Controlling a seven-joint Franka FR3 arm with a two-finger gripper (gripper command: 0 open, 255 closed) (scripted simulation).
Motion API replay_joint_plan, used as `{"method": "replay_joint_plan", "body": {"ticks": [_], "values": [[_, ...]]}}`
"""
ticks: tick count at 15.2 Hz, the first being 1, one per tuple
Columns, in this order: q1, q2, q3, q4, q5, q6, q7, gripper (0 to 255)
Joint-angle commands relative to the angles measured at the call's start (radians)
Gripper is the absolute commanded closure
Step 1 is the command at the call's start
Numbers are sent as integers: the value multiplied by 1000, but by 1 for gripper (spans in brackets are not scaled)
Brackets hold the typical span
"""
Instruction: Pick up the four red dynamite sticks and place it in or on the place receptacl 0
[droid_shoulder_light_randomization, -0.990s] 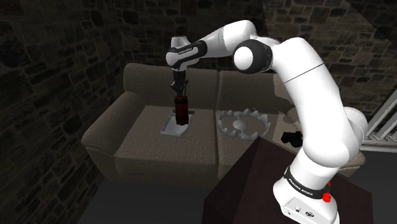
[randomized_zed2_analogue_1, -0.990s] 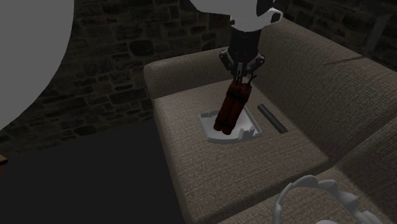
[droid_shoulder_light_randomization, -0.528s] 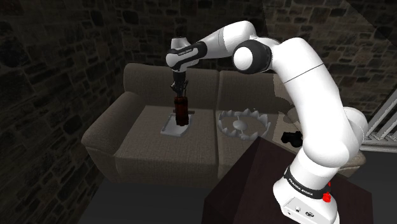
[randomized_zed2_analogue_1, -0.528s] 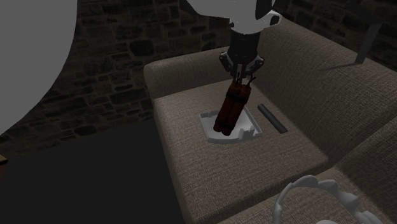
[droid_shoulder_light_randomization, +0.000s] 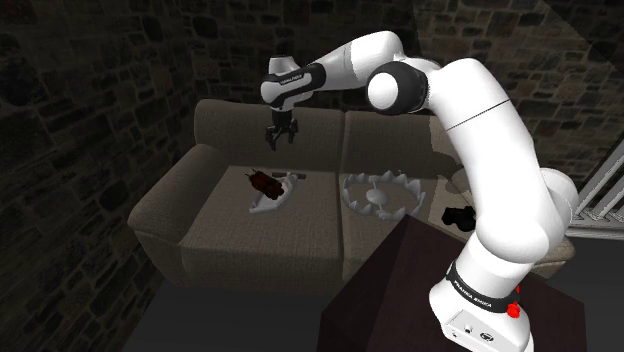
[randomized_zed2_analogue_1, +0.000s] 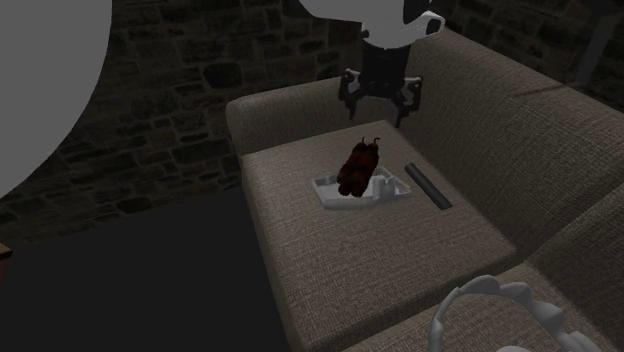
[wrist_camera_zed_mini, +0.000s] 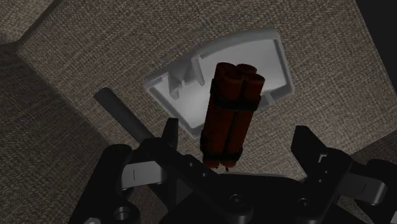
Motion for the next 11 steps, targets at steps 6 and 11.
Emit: {"method": "replay_joint_plan", "body": {"ticks": [6,11], "values": [[1,-45,2,33,2,-78,-1,0],[1,-45,2,33,2,-77,-1,0]]}}
